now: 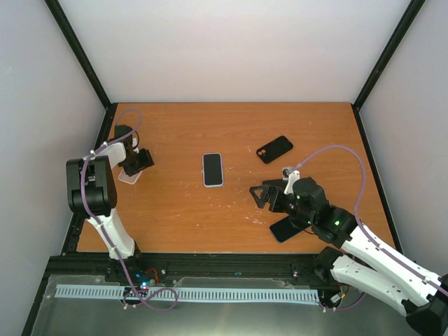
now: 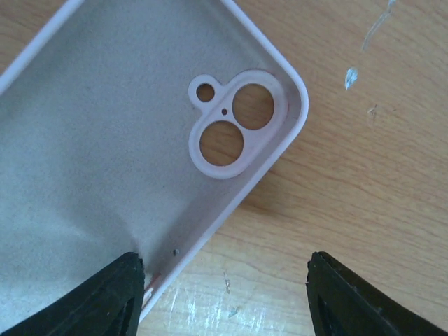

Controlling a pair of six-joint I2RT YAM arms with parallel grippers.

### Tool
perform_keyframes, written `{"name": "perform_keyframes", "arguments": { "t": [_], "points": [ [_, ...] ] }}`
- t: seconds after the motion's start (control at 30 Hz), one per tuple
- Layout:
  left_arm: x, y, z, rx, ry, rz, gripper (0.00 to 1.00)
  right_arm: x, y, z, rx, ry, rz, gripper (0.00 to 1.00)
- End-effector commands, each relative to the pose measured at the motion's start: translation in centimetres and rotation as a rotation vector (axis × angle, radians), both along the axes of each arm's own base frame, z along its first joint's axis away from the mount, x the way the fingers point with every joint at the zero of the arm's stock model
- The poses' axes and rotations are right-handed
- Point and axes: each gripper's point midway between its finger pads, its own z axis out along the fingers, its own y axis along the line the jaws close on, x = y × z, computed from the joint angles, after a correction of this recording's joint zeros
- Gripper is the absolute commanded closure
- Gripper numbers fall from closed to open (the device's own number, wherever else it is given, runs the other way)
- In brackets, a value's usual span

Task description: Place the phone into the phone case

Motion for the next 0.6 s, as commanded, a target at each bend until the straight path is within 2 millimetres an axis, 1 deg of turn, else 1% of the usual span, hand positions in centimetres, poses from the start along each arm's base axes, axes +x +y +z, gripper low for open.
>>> {"name": "perform_keyframes", "arguments": {
  "t": [0.0, 0.07, 0.13, 0.23, 0.37, 0.47, 0.57],
  "points": [
    [1.1, 0.9, 0.6, 0.049, -0.017, -0.015, 0.42, -0.2, -0.3, 0.8, 0.013, -0.024, -0.004, 0.00],
    [1.2, 0.9, 0.7, 0.051, -0.028, -0.012, 0.49, -0.3, -0.4, 1.0, 0.018, -0.030, -0.006, 0.00],
    [0.9, 0.8, 0.2, 0.048, -0.015, -0.014, 0.52, -0.3, -0.5, 1.2, 0.023, -0.035, -0.006, 0.00],
    [0.6, 0.8, -0.6, 0.048, 0.012, -0.012, 0.62, -0.4, -0.5, 1.6, 0.026, -0.040, -0.003, 0.00],
    [0.6, 0.6, -0.2, 0.041, 0.003, -0.014, 0.75, -0.5, -0.8, 1.8, 0.025, -0.045, -0.006, 0.00],
    [0.6, -0.5, 0.2, 0.017, -0.001, -0.037, 0.87, -0.7, -0.9, 1.8, 0.032, -0.045, -0.006, 0.00],
    [0.3, -1.7, 0.5, 0.010, 0.005, -0.062, 0.96, -0.9, -1.2, 1.8, 0.029, -0.048, -0.010, 0.00]
  ]
}}
